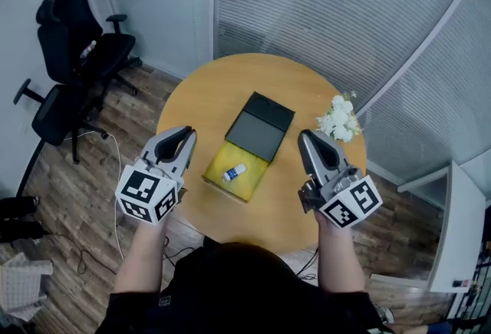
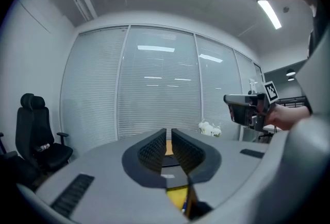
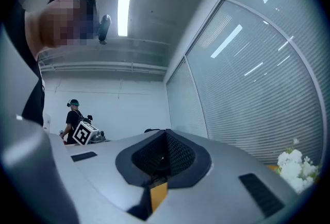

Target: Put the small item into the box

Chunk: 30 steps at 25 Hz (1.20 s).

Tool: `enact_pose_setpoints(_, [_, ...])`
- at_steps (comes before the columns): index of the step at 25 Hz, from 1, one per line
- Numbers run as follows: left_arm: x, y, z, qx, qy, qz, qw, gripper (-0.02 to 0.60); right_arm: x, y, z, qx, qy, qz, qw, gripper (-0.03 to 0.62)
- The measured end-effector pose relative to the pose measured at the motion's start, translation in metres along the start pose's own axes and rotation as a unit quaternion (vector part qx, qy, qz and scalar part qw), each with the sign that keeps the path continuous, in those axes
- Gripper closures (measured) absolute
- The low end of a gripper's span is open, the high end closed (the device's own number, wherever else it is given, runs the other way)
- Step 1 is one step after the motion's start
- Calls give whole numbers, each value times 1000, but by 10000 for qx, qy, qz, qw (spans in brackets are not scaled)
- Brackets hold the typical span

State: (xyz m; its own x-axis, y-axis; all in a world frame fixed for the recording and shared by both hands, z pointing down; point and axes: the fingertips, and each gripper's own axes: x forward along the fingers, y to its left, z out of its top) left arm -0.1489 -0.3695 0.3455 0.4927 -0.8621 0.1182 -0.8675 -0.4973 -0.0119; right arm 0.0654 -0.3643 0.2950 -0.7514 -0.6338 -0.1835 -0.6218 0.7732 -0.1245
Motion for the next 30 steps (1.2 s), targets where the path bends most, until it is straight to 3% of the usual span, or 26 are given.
enact_pose_setpoints(8, [0,4,-9,-37,116,56,9999,541,6,0,-20,-299,247,-237,9990,559])
enact_pose_setpoints(30, [13,-7,-30,-199,348,-65,9992,541,-11,-16,-42,4,344,-455,9984,559])
